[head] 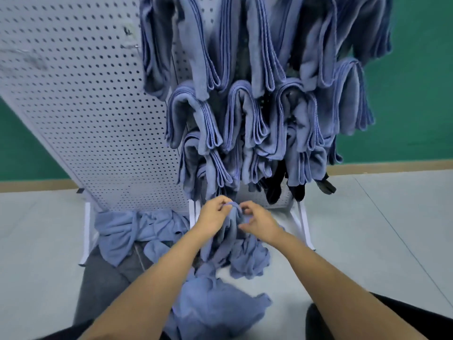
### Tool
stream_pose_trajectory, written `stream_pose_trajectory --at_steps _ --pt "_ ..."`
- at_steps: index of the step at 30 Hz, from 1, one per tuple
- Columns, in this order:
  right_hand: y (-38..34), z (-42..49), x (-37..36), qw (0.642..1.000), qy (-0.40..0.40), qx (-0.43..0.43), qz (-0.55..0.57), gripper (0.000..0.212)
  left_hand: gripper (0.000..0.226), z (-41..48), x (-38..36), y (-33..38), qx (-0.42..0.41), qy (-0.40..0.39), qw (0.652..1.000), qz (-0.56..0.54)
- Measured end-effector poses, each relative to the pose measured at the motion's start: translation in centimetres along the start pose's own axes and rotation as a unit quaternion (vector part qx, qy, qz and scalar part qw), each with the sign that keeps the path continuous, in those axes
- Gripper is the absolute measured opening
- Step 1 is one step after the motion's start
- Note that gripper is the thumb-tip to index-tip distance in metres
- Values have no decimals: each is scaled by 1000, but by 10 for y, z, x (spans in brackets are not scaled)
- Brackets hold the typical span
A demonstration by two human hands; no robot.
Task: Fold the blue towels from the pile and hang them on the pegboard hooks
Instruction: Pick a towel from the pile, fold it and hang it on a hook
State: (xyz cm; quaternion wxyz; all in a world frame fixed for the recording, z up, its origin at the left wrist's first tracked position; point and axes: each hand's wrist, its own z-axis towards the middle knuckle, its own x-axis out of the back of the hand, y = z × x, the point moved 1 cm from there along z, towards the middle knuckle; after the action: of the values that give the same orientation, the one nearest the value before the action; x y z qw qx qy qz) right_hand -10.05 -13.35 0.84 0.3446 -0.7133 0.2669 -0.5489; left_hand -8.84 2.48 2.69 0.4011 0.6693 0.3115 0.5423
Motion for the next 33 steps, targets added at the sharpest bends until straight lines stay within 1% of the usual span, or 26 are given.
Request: stream_pose_trajectory --at_steps 1,3,6,8,10,12,14,15,17,18,19,20,22,24,25,27,28,30,31,32,33 --pt "-13 -8 8 1000 1 20 5 49 13 -8 6 20 -17 -9 1000 -13" --pt "-39 -24 24 998 14 54 7 46 14 -23 19 62 -37 -20 999 -32" --pt "-76 -46 59 994 60 94 1 23 17 -42 42 119 -61 -9 996 -61" --pt "-101 -63 88 990 67 122 -26 32 18 -53 60 148 -71 5 996 -62" --pt "-123 -82 114 988 42 131 -64 38 16 -64 75 169 -81 8 996 -41" --pt "-133 -97 134 987 -10 115 -109 35 13 -76 86 183 -94 -17 995 -7" --pt "-135 -109 144 982 -54 90 -156 28 10 -84 90 184 -80 -66 994 36" --pt "-132 -113 145 980 -64 83 -168 25 12 -89 90 183 -66 -90 991 71" --pt "-125 -114 142 983 -48 82 -158 22 24 -91 86 171 -58 -122 983 126" --pt "-122 -113 139 984 -24 87 -152 23 28 -89 83 162 -57 -130 983 120" --pt "-120 -110 136 984 5 92 -155 27 31 -88 80 155 -54 -136 985 89" --pt "-120 -107 133 981 35 97 -166 28 32 -86 78 149 -42 -147 987 47" --pt "-124 -102 132 974 90 102 -179 23 35 -82 70 144 -8 -161 986 -40" --pt "-129 -99 132 976 113 96 -159 19 46 -78 65 146 18 -155 981 -112" --pt "-131 -98 132 977 114 94 -155 17 45 -76 64 147 15 -150 980 -127" --pt "-137 -96 130 978 124 101 -135 15 45 -73 65 150 12 -165 983 -80" --pt "-141 -96 128 979 136 109 -110 16 55 -73 65 149 25 -189 981 -31" --pt "-152 -93 122 976 160 135 -62 18 80 -73 63 143 79 -246 964 61" --pt "-157 -92 119 972 165 155 -55 18 85 -73 61 141 103 -261 957 72" --pt "-162 -91 115 970 164 173 -49 18 82 -72 61 141 121 -262 956 54" --pt "-165 -89 111 969 160 183 -33 18 71 -70 60 140 130 -258 957 5"
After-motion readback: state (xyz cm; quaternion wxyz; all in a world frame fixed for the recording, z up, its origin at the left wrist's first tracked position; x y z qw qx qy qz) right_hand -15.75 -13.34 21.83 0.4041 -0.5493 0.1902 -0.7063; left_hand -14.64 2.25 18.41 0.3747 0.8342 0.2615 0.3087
